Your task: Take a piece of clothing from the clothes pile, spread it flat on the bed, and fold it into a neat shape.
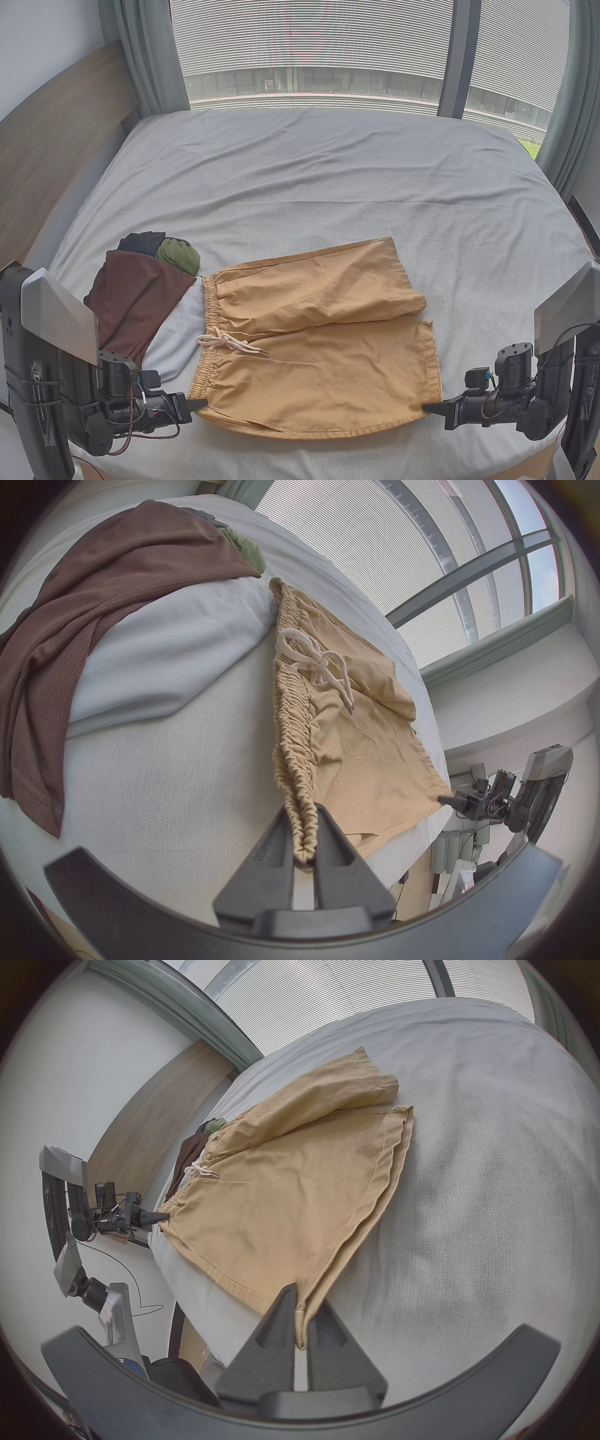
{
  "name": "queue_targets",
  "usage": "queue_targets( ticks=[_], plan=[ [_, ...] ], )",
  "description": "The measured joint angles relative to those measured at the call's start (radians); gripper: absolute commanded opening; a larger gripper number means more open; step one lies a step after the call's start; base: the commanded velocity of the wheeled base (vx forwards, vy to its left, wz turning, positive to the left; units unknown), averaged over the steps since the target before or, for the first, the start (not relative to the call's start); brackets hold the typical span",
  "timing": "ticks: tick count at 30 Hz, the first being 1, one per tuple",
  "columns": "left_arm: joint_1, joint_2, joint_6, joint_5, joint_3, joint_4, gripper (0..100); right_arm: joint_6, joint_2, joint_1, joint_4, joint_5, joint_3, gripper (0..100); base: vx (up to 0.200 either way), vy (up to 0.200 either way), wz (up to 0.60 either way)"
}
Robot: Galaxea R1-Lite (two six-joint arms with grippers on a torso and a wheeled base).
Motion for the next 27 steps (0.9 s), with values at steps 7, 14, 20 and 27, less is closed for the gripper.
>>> queue_targets(
  ticks=[7,14,20,27],
  plan=[
    [0.026,-0.001,0.062,-0.027,0.035,0.0,0,-0.001,-0.03,0.003,0.058,-0.002,0.0,0,0.0,0.0,0.0],
    [0.033,-0.001,0.073,-0.029,0.04,0.002,0,-0.007,-0.084,0.005,0.145,-0.002,0.0,0,0.0,0.0,0.0],
    [0.028,0.0,0.073,-0.036,0.04,0.0,0,-0.006,-0.116,0.012,0.156,-0.002,0.0,0,0.0,0.0,0.0],
    [0.032,-0.02,0.066,-0.042,0.029,0.0,0,0.0,-0.14,0.015,0.1,-0.002,0.0,0,0.0,0.0,0.0]
  ],
)
